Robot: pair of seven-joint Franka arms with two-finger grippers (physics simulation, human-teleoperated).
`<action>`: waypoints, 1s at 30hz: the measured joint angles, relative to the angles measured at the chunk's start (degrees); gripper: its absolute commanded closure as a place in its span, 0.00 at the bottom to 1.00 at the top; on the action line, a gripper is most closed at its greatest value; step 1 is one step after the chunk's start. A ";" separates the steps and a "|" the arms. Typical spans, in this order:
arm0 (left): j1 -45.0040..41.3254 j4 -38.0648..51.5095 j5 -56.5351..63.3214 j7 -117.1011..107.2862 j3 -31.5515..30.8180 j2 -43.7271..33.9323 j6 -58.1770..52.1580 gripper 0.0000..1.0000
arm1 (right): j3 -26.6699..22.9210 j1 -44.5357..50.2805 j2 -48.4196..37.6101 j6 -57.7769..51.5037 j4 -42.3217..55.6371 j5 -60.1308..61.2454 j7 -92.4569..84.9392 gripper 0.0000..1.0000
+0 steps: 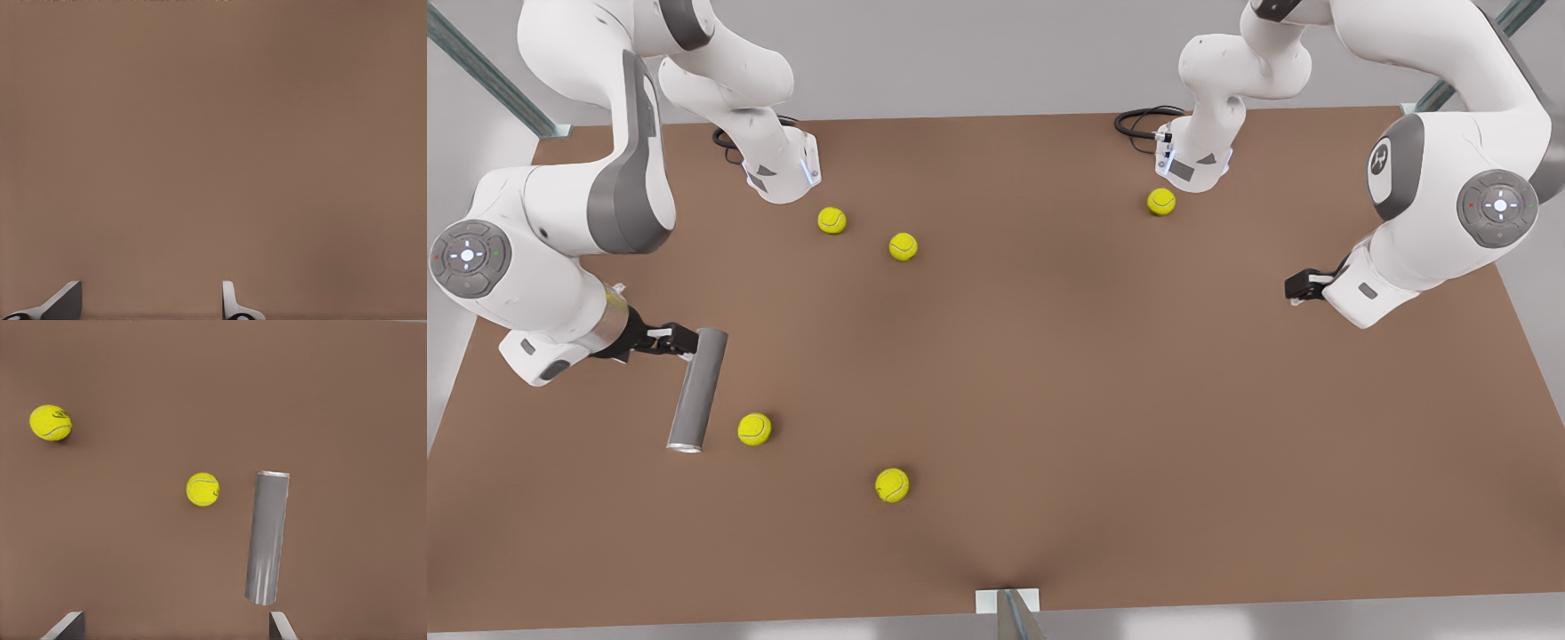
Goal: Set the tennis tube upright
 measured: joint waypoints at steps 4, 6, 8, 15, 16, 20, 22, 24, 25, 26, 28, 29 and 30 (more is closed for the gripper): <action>-0.94 0.00 0.11 -0.08 0.02 0.26 0.00 0.00 | -0.18 -2.68 1.36 0.36 -1.71 0.74 0.74 0.00; -1.23 0.00 0.18 -0.08 0.00 0.26 0.00 0.00 | -0.08 -3.37 1.47 3.14 -11.15 0.56 1.35 0.00; -1.39 -0.08 0.21 -0.08 0.00 0.43 0.00 0.00 | 0.42 -3.07 1.14 7.24 -17.08 0.65 3.13 0.00; -1.87 -0.09 0.16 -0.08 0.00 0.97 -0.09 0.00 | 0.78 -9.37 1.57 17.79 -24.17 0.21 5.12 0.00; -1.87 -0.09 0.16 -0.08 0.00 0.97 -0.09 0.00 | 0.78 -10.32 1.59 22.40 -27.73 0.21 5.12 0.00; -1.87 -0.16 0.16 -0.08 0.00 0.97 -0.18 0.00 | 0.78 -12.99 1.68 35.04 -34.67 0.43 5.18 0.00; -1.94 -0.18 0.13 -0.08 0.00 0.97 -0.34 0.00 | 0.71 -13.36 1.73 41.18 -37.09 0.31 4.43 0.00; -1.96 -0.26 0.14 -0.08 0.00 0.97 -0.35 0.00 | 0.71 -13.63 4.01 44.45 -36.97 -0.24 2.24 0.00; -1.96 -0.26 0.13 -0.08 0.00 0.97 -0.35 0.00 | 0.70 -13.62 4.81 44.76 -36.92 -0.39 1.13 0.00; -1.96 -0.26 0.13 -0.08 0.00 0.97 -0.35 0.00 | 0.57 -13.78 6.34 46.18 -36.83 -0.83 -3.55 0.00; -1.96 -0.26 0.14 -0.08 0.00 1.14 -0.35 0.00 | 0.44 -14.80 9.15 48.89 -36.93 -0.84 -5.49 0.00; -1.96 -0.26 0.14 -0.08 0.00 1.14 -0.35 0.00 | 0.36 -14.77 10.11 49.51 -37.13 -1.00 -6.07 0.00; -1.96 -0.26 0.15 -0.08 0.00 1.14 -0.35 0.00 | 0.42 -14.84 11.44 50.66 -37.23 -1.02 -6.70 0.00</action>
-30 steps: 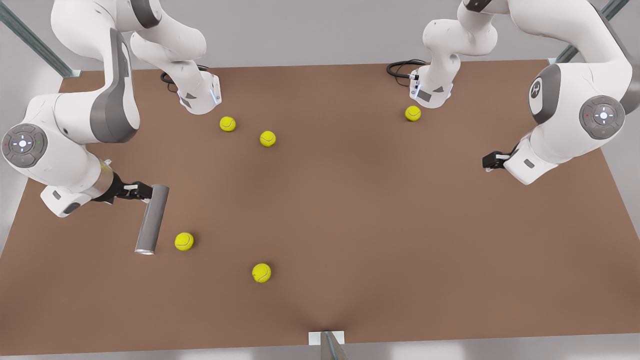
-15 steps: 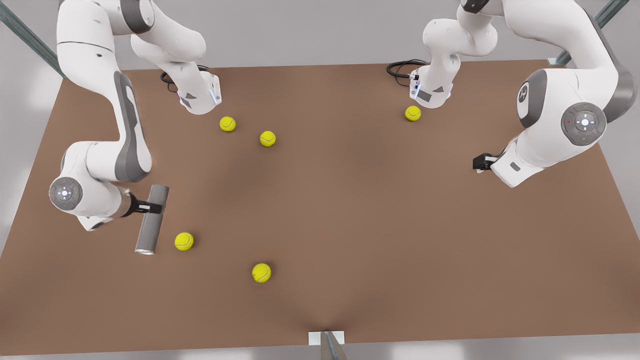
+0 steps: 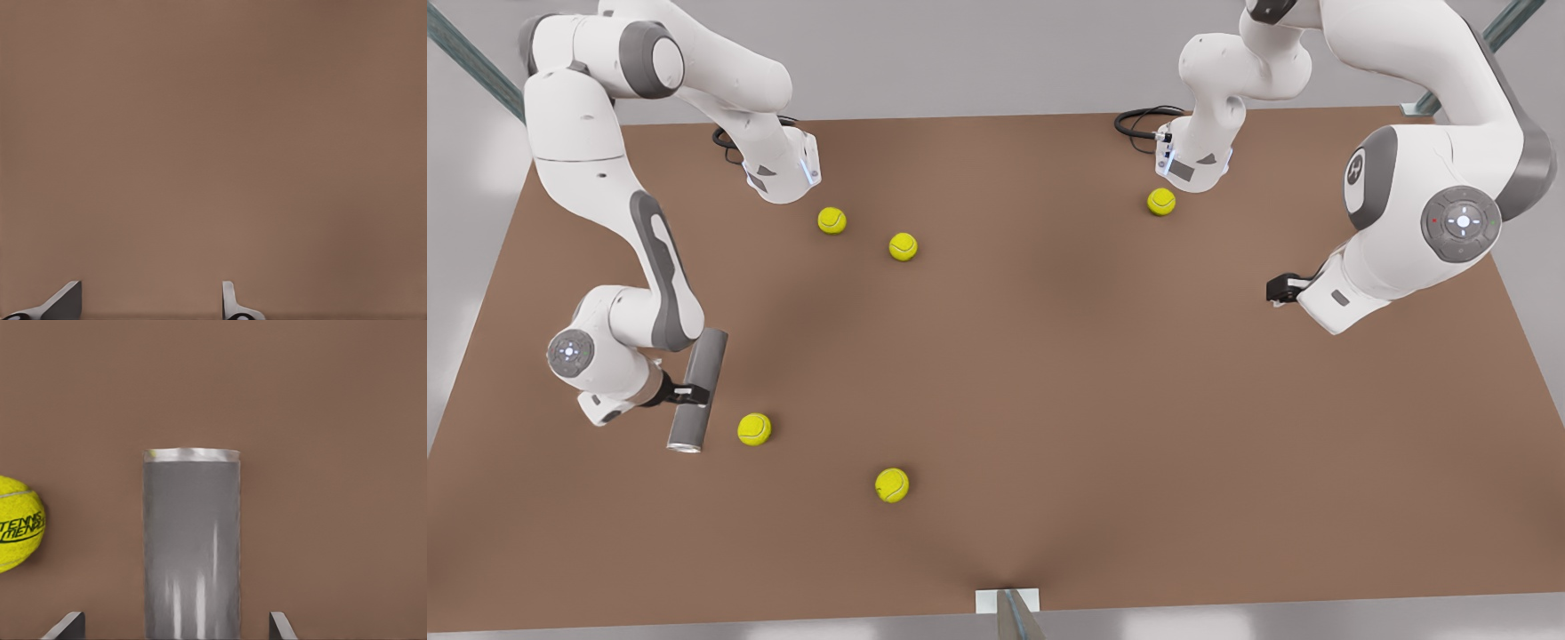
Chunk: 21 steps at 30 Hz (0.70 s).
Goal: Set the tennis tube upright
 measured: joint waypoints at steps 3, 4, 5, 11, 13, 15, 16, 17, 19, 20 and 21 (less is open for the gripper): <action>0.00 0.00 0.00 0.00 0.00 0.00 0.00 0.00 | 0.02 -0.98 0.95 0.54 -0.57 0.00 -0.53 0.00; 0.00 0.00 0.00 0.00 0.00 0.09 0.00 0.00 | 0.02 -1.27 1.12 0.62 -0.83 0.00 -0.57 0.00; 0.00 0.00 -0.01 0.00 0.00 0.17 0.00 0.00 | 0.02 -1.43 1.13 0.65 -1.14 0.00 -0.57 0.00; 0.00 0.00 -0.02 0.00 0.00 0.18 0.00 0.00 | 0.02 -1.25 1.29 2.27 -3.09 0.09 0.31 0.00; 0.00 0.00 -0.02 0.00 0.00 0.26 0.00 0.00 | 0.02 -1.34 1.71 2.24 -2.92 0.09 0.22 0.00; 0.00 0.00 -0.03 0.00 0.00 0.18 0.00 0.00 | 0.02 -1.42 2.27 2.32 -2.90 0.09 0.22 0.00; 0.00 0.00 -0.03 0.00 0.00 0.18 0.00 0.00 | 0.02 -1.42 2.52 2.33 -2.90 0.26 0.22 0.00; 0.00 0.00 -0.04 0.00 0.00 0.18 0.00 0.00 | 0.02 -1.42 2.86 2.33 -2.82 0.35 0.22 0.00; 0.00 0.00 -0.02 0.00 0.00 0.18 0.00 0.00 | 0.02 -1.77 2.97 2.28 -2.73 0.36 0.27 0.00; 0.00 0.00 -0.01 0.00 0.00 0.18 0.00 0.00 | 0.02 -1.78 3.04 2.24 -2.73 0.44 0.30 0.00; 0.00 0.00 -0.01 0.00 0.00 0.18 0.00 0.00 | 0.02 -1.78 3.31 2.32 -2.66 0.51 0.31 0.00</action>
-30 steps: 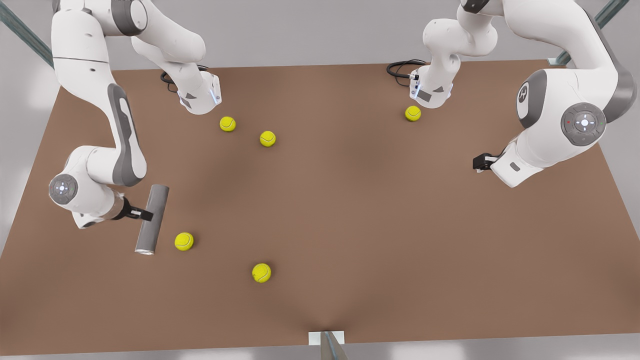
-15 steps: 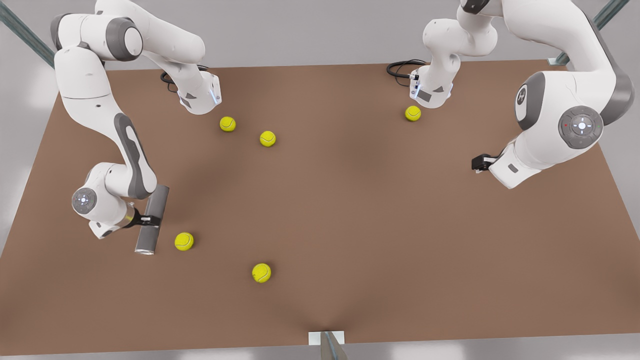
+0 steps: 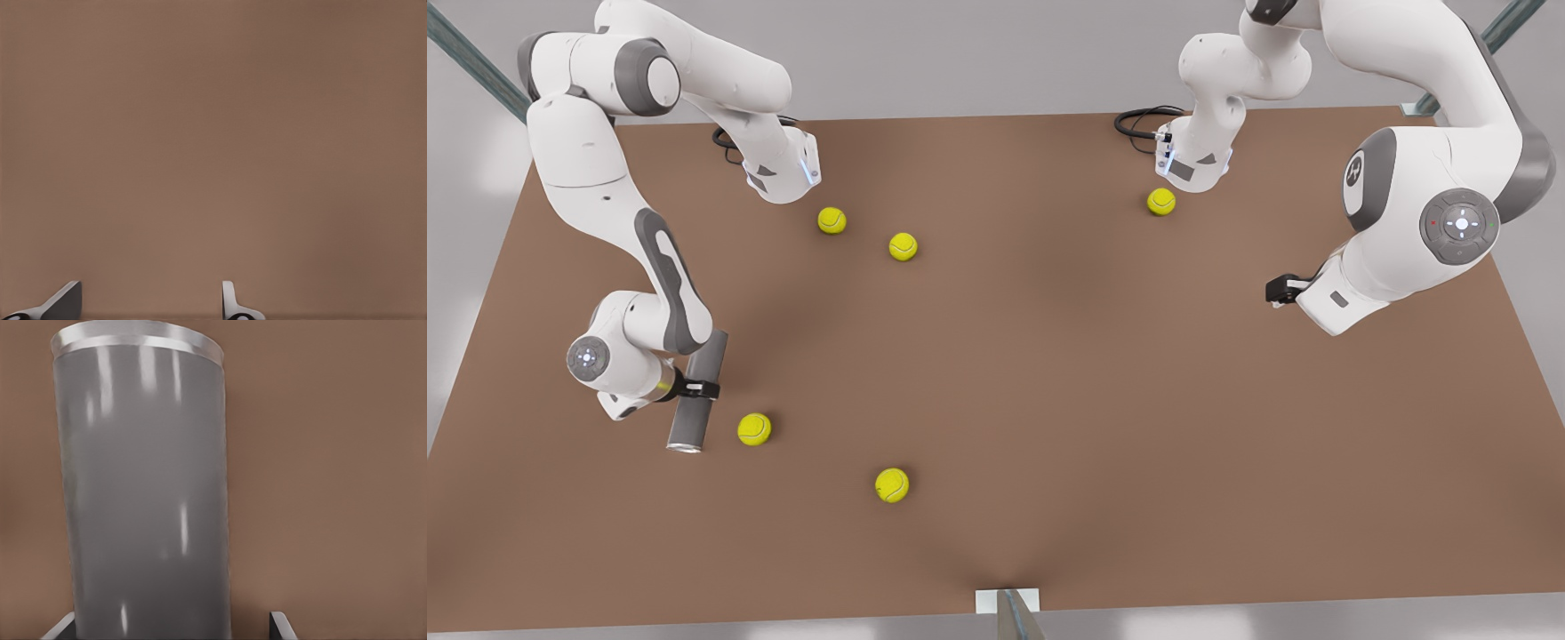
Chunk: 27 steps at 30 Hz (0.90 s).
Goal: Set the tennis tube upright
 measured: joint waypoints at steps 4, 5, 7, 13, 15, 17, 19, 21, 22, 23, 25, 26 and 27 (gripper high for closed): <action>0.00 0.00 -0.04 0.00 0.00 0.00 -0.09 0.00 | 0.09 0.16 0.10 -0.08 0.02 0.28 0.09 0.00; 0.00 -0.08 -0.04 0.00 0.00 0.00 -0.14 0.00 | 0.09 0.18 0.10 -0.08 0.02 0.28 0.14 0.02; -0.15 -0.09 -0.05 0.00 0.00 0.00 -0.18 0.00 | 0.09 0.18 0.18 -0.08 0.02 0.28 0.12 0.05; -0.33 -0.09 -0.06 -0.08 0.00 0.00 -0.35 0.00 | 0.09 0.17 0.54 -0.08 0.02 0.37 0.27 0.15; -0.35 -0.09 -0.07 -0.09 0.00 0.00 -0.35 0.00 | 0.09 0.17 0.54 -0.09 0.02 0.37 0.27 0.19; -0.35 -0.09 -0.07 -0.09 0.00 0.00 -0.35 0.00 | 0.09 0.18 0.59 -0.17 0.02 0.37 0.27 0.20; -0.35 -0.16 -0.07 -0.17 0.00 0.01 -0.35 0.00 | 0.09 0.09 0.62 -0.17 0.02 0.37 0.27 0.20; -0.35 -0.16 -0.07 -0.25 0.00 0.00 -0.44 0.00 | 0.09 0.09 0.71 -0.26 0.02 0.37 0.27 0.25; -0.36 -0.16 -0.07 -0.26 0.00 0.00 -0.73 0.00 | 0.09 0.12 0.71 -0.26 0.02 0.37 0.27 0.28; -0.35 -0.10 -0.07 -0.26 0.00 0.00 -0.79 0.00 | 0.09 0.09 0.71 -0.26 0.02 0.37 0.27 0.28; -0.44 -0.09 -0.07 -0.26 0.00 0.00 -0.79 0.00 | 0.15 0.15 0.71 -0.25 0.02 0.40 0.24 0.28; -0.45 -0.17 -0.07 -0.26 0.00 0.00 -0.79 0.00 | 0.10 0.18 0.71 -0.25 0.10 0.42 0.23 0.28; -0.44 -0.14 -0.07 -0.26 0.00 0.00 -0.79 0.00 | 0.17 0.18 0.71 -0.32 0.15 0.43 0.22 0.28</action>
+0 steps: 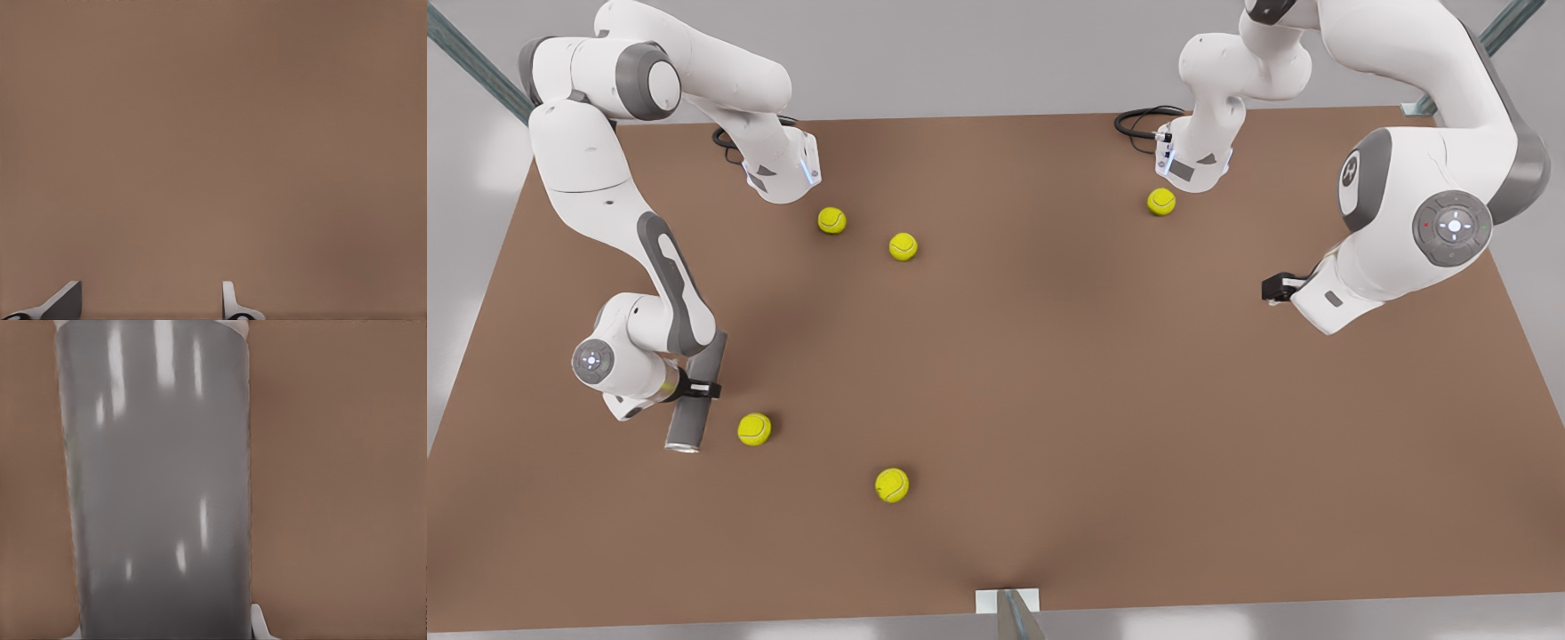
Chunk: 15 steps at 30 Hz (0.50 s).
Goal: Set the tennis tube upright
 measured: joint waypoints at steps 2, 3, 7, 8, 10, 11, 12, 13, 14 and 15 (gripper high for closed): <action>0.00 0.03 0.00 0.00 0.00 0.00 0.00 0.00 | 0.00 0.00 0.00 -0.34 0.38 0.03 -0.15 0.28; 0.00 0.05 0.00 0.00 0.00 0.00 -0.07 0.00 | 0.00 0.08 -0.16 -0.51 0.47 0.04 -0.28 0.28; -0.02 0.05 0.00 -0.09 0.00 0.00 -0.35 0.00 | 0.27 0.76 -1.97 -5.26 1.80 0.06 -0.49 0.28; -0.30 0.05 0.00 -0.09 0.00 0.00 -0.38 0.00 | 0.87 0.92 -3.43 -7.08 2.18 0.07 -0.45 0.28; -0.27 0.05 0.00 -0.09 0.00 0.00 -0.36 0.00 | 2.81 1.02 -5.27 -10.64 3.87 0.05 -0.34 0.28; -0.35 0.05 0.00 -0.09 0.00 0.00 -0.35 0.00 | 4.24 1.11 -6.03 -11.84 4.40 0.05 -0.29 0.28; -0.38 0.05 0.00 -0.09 0.00 0.00 -0.38 0.00 | 5.51 1.16 -6.55 -12.87 5.35 0.05 -0.16 0.28; -0.35 0.05 0.00 -0.09 0.00 0.00 -0.43 0.00 | 6.62 1.23 -6.60 -14.16 6.59 0.04 -0.11 0.28; -0.35 0.05 -0.02 -0.09 0.00 0.00 -0.38 0.00 | 7.73 1.27 -6.68 -15.25 7.46 0.04 -0.18 0.28; -0.36 0.05 -0.03 -0.09 0.00 0.00 -0.35 0.00 | 8.68 1.56 -6.69 -15.55 8.25 -0.04 -0.27 0.28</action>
